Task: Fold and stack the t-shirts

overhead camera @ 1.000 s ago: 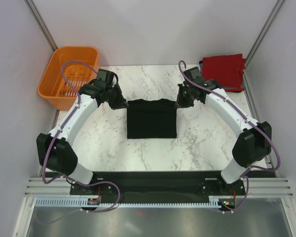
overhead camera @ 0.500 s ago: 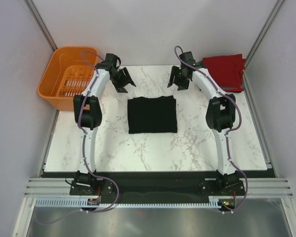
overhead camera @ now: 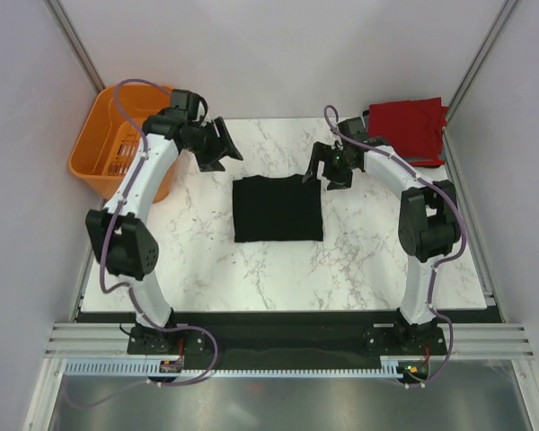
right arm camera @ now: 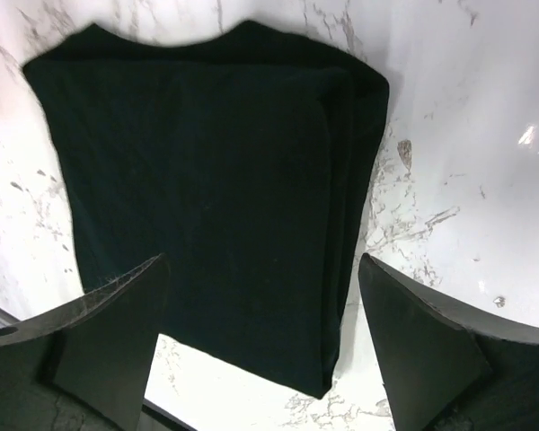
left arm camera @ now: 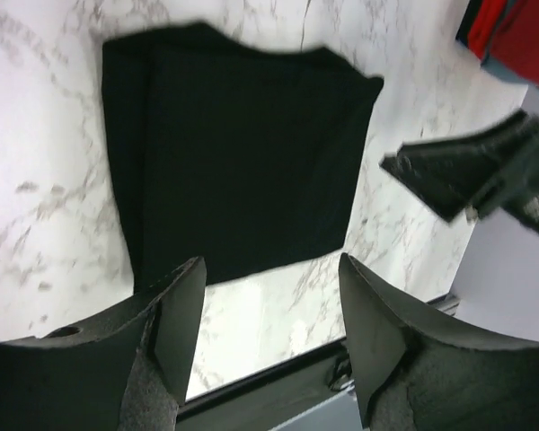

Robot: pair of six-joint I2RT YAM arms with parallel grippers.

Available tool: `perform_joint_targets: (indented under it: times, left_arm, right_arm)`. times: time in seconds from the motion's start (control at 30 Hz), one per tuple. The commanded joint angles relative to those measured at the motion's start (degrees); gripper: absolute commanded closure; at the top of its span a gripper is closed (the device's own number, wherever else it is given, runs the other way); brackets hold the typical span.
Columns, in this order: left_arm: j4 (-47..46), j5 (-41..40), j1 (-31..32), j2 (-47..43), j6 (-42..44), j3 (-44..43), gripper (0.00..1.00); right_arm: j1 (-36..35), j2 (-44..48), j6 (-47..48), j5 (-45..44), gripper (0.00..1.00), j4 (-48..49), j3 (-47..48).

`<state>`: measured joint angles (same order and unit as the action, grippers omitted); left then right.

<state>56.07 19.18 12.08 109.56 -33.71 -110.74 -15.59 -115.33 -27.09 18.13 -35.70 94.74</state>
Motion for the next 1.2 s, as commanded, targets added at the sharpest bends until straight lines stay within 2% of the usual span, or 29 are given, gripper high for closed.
perform_joint_targets:
  times: [0.0,0.17,0.2,0.37,0.57,0.6,0.73,0.83,0.93,0.97,1.03,1.07,1.17]
  left_arm:
    - [0.62,-2.48,0.23,-11.52,4.62,11.83,0.33]
    - [-1.66,-6.08,0.14,-24.99,6.91,29.31,0.34]
    - [-2.02,-6.78,0.14,-29.27,6.99,31.35,0.34]
    - [-3.78,-9.51,0.14,-39.41,7.87,42.86,0.36]
    - [-3.78,-13.9,0.14,-51.61,9.63,51.48,0.37]
    - [-3.78,-14.52,0.14,-52.77,9.89,52.2,0.37]
    - [-4.3,-18.46,0.14,-57.26,10.6,54.84,0.36]
    - [-5.71,-17.6,0.05,-59.11,10.69,55.36,0.36]
    - [-7.47,-17.69,0.14,-59.81,10.6,56.68,0.36]
    - [-8.43,-17.69,0.05,-60.07,10.43,57.12,0.36]
    - [-9.49,-18.04,0.05,-60.86,9.46,58.52,0.36]
    - [-10.27,-18.04,0.14,-61.13,9.2,58.97,0.36]
    - [-11.33,-18.82,0.14,-62.36,8.49,60.11,0.36]
  right_arm:
    - [0.56,-1.21,3.0,3.75,0.08,4.94,-3.07]
    - [1.44,-5.08,4.68,5.25,0.17,6.69,-1.93]
    - [1.79,-6.39,4.77,5.42,0.19,7.05,-1.67]
    - [3.64,-10.17,5.29,6.3,0.26,8.28,0.18]
    - [5.22,-14.22,4.25,9.55,0.38,11.97,-0.17]
    - [5.22,-15.35,3.63,10.69,0.43,12.67,-0.52]
    - [4.61,-16.07,0.12,16.31,0.48,21.71,-4.99]
    - [4.0,-16.77,-1.56,19.83,0.54,26.46,-8.16]
    - [3.91,-16.42,-4.01,23.08,0.68,30.86,-10.35]
    - [3.91,-16.25,-4.28,23.7,0.78,31.57,-10.62]
    - [3.91,-15.11,-4.81,24.32,0.89,32.27,-10.72]
    - [3.91,-14.14,-4.73,24.49,0.99,32.45,-10.63]
    - [3.99,-11.42,-5.07,25.02,1.0,32.1,-10.01]
